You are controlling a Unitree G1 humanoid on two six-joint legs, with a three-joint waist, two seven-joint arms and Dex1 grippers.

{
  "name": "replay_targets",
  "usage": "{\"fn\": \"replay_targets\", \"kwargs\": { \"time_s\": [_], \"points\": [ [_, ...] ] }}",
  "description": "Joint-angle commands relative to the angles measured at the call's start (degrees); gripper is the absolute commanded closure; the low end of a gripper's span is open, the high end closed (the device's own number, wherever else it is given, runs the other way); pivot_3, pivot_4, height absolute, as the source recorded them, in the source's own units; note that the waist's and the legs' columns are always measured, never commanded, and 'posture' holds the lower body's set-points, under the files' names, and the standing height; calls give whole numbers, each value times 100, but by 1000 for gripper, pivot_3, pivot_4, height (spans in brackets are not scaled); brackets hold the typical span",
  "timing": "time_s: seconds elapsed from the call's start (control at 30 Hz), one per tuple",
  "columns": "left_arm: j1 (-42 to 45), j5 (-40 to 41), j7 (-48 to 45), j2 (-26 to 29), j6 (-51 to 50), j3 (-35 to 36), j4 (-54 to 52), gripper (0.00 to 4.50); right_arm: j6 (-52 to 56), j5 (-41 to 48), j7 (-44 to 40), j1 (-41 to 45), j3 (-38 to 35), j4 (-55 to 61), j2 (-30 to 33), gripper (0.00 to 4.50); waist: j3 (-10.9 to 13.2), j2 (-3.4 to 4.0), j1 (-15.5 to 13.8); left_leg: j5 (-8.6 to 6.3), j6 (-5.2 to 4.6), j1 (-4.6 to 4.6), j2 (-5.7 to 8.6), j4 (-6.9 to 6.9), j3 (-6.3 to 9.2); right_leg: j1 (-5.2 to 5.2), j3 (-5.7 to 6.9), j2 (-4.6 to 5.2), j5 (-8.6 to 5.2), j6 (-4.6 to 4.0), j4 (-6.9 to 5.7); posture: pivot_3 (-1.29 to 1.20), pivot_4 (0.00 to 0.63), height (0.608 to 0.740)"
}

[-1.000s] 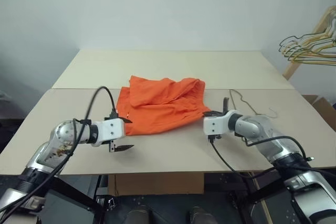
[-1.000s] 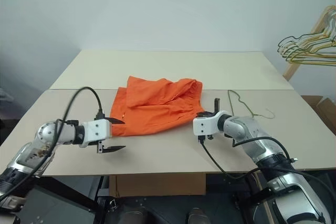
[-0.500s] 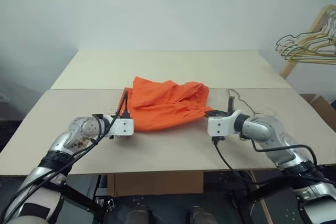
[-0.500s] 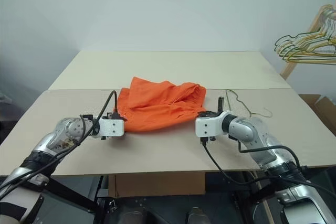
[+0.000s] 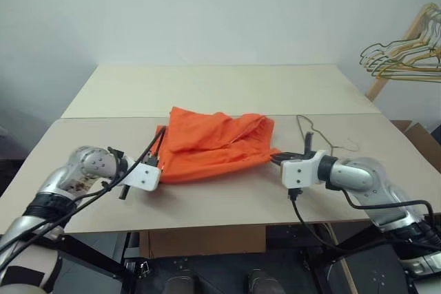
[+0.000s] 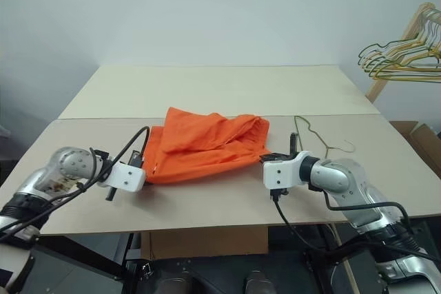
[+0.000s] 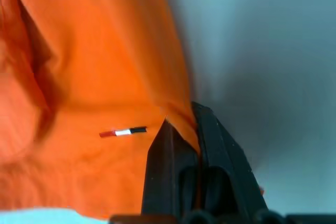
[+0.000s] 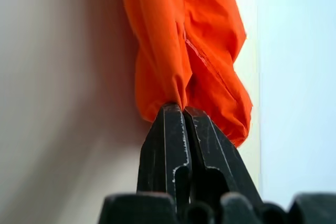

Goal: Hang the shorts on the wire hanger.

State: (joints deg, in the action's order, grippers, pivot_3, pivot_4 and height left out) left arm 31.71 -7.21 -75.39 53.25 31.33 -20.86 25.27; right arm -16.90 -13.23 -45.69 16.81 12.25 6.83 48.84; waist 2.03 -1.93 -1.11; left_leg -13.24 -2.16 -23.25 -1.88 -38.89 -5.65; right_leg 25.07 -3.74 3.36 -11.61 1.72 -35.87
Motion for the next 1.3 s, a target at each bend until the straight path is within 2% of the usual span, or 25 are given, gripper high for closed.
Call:
{"fn": "replay_targets", "kwargs": {
  "time_s": [0.03, 0.13, 0.2, 0.37, 0.47, 0.6, 0.67, 0.7, 0.77, 0.83, 0.9, 0.93, 0.97, 1.07, 1.23, 1.3],
  "points": [
    [57, 832, -962, 279, 157, 115, -394, 4483, -319, 669, -524, -182, -321, 336, 381, 4500, 0, 0, -3, 0, 0, 0, 0, -1, 0, 0, 0, 1, 0, 1, 0, 89, 0, 740],
    [-45, 1398, -1604, 470, 48, 172, -729, 4483, -410, 988, -848, -253, -369, 315, 610, 4500, 0, 0, 19, 0, 0, 1, -1, -10, 0, -4, 0, 3, -7, 13, -1, 95, 0, 740],
    [-62, 1546, -1619, 420, -82, 249, -847, 4483, -360, 1077, -861, -116, -381, 213, 545, 4500, 0, 0, 30, 1, -1, 9, -5, -15, 1, -11, 0, 3, -22, 38, -5, 98, 0, 740],
    [289, 1381, -439, -353, -857, 637, -750, 4483, 619, 1481, -605, 877, -435, -378, -311, 4500, 4, -6, 47, 5, -5, 46, -8, -24, 4, -34, 0, -3, -20, 40, -26, 86, 0, 740],
    [1041, 1229, 298, -884, -1690, 815, -284, 4483, 1194, 1334, -18, 2025, -491, -1432, -1065, 4500, 9, -13, 46, 16, -5, 55, -11, -26, 6, -40, 2, -9, -13, 39, -36, 88, 0, 740],
    [2922, 364, 2368, -1723, -1995, 852, 1738, 4483, 1311, 590, 1517, 3832, -475, -3641, -1807, 4500, 9, -13, 15, 36, -4, 43, -4, -26, 8, -34, 3, -12, 11, 36, -35, 106, 0, 740],
    [4315, -256, 4510, -2146, -2147, 790, 3264, 4483, 1243, 203, 2854, 4918, -489, -5062, -2092, 4500, 10, -13, -27, 38, -5, 26, 1, -22, 9, -19, 3, -11, 47, 54, -29, 120, 0, 740],
    [4750, -453, 5227, -2276, -2174, 768, 3766, 4483, 1153, 79, 3314, 5272, -487, -5565, -2174, 4500, 10, -13, -42, 38, -5, 6, 5, -14, 10, 0, 3, -8, 59, 43, -22, 122, 0, 740],
    [5456, -769, 6577, -2410, -2053, 744, 4438, 4483, 875, -18, 4430, 5971, -622, -6426, -2298, 4500, 10, -13, -85, 34, -3, -31, 14, 5, 12, 39, 0, -2, 61, 46, -10, 124, 0, 740],
    [6056, -1114, 7945, -2437, -1780, 699, 4782, 4483, 165, 151, 5610, 6568, -1005, -6925, -2391, 4500, 9, -13, -114, 7, 13, -56, 13, 21, 13, 73, -4, -2, 51, 53, -11, 120, 0, 740],
    [6396, -1250, 8620, -2472, -1522, 741, 4926, 4483, -398, 196, 6204, 6850, -1183, -7130, -2395, 4500, 9, -12, -130, 10, 23, -110, 17, 59, 15, 133, -6, -2, 51, 52, -17, 116, 0, 740],
    [6455, -1330, 8780, -2484, -1391, 726, 4969, 4483, -575, 178, 6269, 6887, -1189, -7205, -2390, 4500, 9, -12, -140, 19, 39, -126, 18, 76, 16, 149, -6, -2, 50, 53, -5, 116, 0, 740],
    [6469, -1392, 8877, -2503, -1190, 706, 4989, 4483, -759, 166, 6261, 6858, -1184, -7241, -2387, 4500, 9, -12, -143, 50, 96, -134, 20, 95, 14, 156, -2, -2, 48, 54, 11, 115, 0, 740],
    [6145, -1364, 8515, -2638, -552, 742, 4966, 4483, -1218, -4, 6065, 6286, -1019, -7200, -2300, 4500, 7, -10, -144, 35, 107, -132, 21, 114, 11, 132, 8, -4, 38, 65, 73, 109, 0, 740],
    [4829, -1069, 6758, -2721, 979, 747, 4546, 4483, -2002, -325, 5276, 4562, -634, -6641, -1845, 4500, -9, -12, -177, 13, 79, -78, 30, 102, -2, 31, 28, 13, 39, 73, 122, 103, 0, 740],
    [4052, -585, 5652, -2729, 1333, 875, 4112, 4483, -2400, -379, 4776, 3716, -479, -6247, -1563, 4500, -4, -4, -136, 12, 76, -81, 31, 101, -2, 30, 28, 13, 51, 81, 129, 102, 0, 740]
  ]
}}
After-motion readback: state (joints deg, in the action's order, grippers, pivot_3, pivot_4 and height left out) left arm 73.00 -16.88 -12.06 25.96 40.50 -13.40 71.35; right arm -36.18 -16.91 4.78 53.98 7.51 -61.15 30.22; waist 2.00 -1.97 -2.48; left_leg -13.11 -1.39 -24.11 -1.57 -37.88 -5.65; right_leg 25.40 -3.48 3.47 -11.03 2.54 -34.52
